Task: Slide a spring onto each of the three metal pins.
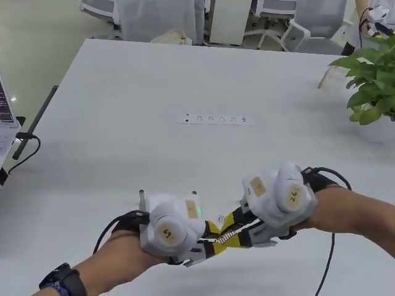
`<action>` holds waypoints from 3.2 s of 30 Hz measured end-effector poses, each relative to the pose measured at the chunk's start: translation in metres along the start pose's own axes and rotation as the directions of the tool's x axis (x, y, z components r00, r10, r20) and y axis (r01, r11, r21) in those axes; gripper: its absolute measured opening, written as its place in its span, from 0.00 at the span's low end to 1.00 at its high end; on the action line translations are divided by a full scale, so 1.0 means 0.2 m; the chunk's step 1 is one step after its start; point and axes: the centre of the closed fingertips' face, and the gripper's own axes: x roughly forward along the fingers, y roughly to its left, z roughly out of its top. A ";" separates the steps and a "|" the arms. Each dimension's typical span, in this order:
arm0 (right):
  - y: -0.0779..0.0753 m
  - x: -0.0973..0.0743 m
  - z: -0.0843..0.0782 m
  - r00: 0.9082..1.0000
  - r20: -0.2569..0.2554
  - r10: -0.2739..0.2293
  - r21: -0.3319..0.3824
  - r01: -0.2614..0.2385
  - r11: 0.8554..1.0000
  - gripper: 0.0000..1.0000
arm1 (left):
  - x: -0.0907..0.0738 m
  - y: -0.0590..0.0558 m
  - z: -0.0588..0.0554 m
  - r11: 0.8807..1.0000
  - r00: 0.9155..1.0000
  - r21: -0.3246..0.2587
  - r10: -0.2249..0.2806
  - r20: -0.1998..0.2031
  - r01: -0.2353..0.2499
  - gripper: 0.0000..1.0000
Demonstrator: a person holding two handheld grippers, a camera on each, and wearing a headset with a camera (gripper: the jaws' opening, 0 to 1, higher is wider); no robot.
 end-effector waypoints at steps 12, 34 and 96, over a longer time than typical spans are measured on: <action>-0.01 0.03 -0.01 1.000 0.003 0.003 0.015 -0.003 1.000 0.08 | 0.01 0.01 -0.05 0.999 1.000 -0.027 0.019 -0.018 -0.019 0.06; -0.09 0.07 -0.08 1.000 -0.017 -0.001 0.066 0.002 0.998 0.08 | -0.19 0.13 -0.28 0.959 0.986 -0.228 0.165 -0.035 -0.168 0.16; -0.58 0.44 0.14 0.994 -0.111 0.023 0.049 -0.018 0.999 0.08 | -0.80 0.32 -0.75 0.730 0.863 -0.481 0.487 -0.132 -0.485 0.58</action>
